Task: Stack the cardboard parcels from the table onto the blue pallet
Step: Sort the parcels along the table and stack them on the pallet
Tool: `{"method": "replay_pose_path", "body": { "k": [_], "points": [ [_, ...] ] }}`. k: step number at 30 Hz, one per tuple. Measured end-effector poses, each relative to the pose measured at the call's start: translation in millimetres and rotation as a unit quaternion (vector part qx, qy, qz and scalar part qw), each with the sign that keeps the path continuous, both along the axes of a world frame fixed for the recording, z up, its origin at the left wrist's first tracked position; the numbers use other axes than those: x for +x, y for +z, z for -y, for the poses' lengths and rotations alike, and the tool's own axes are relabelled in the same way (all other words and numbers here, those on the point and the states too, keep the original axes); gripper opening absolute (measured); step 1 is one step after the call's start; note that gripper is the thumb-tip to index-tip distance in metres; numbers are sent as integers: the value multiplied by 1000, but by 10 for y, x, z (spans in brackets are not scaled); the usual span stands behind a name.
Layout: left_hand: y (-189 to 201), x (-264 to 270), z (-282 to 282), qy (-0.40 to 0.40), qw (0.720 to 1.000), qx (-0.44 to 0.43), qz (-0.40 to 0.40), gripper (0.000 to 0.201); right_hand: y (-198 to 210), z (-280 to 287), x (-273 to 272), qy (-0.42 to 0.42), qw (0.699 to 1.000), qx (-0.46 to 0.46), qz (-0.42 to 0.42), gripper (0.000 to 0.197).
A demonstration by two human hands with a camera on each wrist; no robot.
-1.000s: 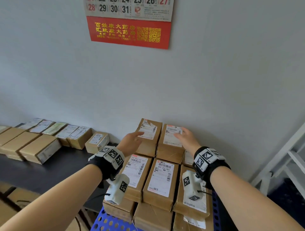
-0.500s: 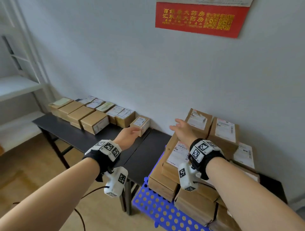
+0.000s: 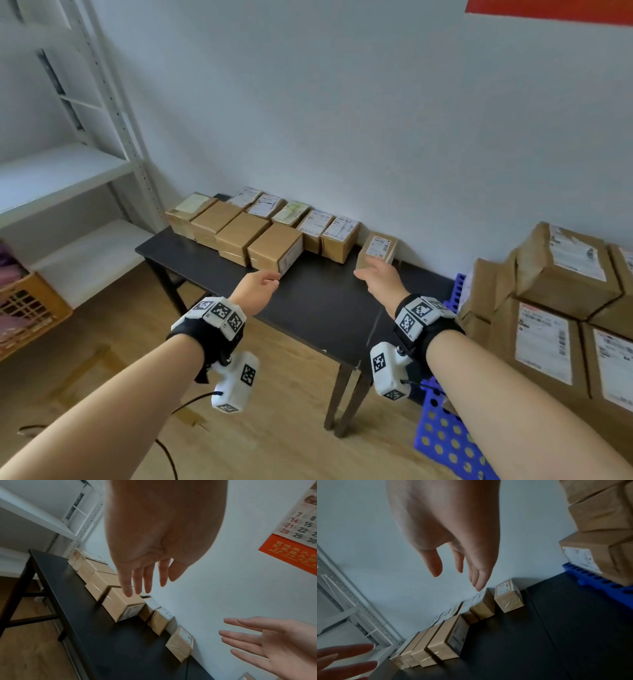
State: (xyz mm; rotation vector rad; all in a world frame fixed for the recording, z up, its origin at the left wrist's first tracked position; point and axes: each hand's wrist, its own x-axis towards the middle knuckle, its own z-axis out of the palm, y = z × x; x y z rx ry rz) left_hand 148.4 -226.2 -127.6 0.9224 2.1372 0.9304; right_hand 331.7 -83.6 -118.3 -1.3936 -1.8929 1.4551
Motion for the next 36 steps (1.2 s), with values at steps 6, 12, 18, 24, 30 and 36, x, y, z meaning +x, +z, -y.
{"method": "replay_pose_path", "body": {
  "k": [6, 12, 18, 24, 30, 36],
  "points": [
    [-184, -734, -60, 25, 1000, -11, 14, 33, -273, -11, -717, 12, 999, -33, 10, 56],
    [-395, -1323, -358, 26, 999, -8, 23, 32, -604, -260, -1392, 11, 998, -64, 21, 55],
    [-526, -1951, -759, 19, 999, -32, 25, 33, -904, -667, -2028, -2, 994, -105, 26, 55],
    [-668, -2320, -1161, -1, 997, -47, 57, 36, -1090, -924, -2459, -19, 989, -135, 53, 58],
    [-866, -2539, -1441, -21, 995, -48, 83, 36, -1253, -967, -2672, -56, 981, -181, 49, 67],
    [-1022, -2736, -1555, -69, 991, -57, 102, 35, -1407, -852, -2818, -117, 972, -198, 51, 74]
  ]
}}
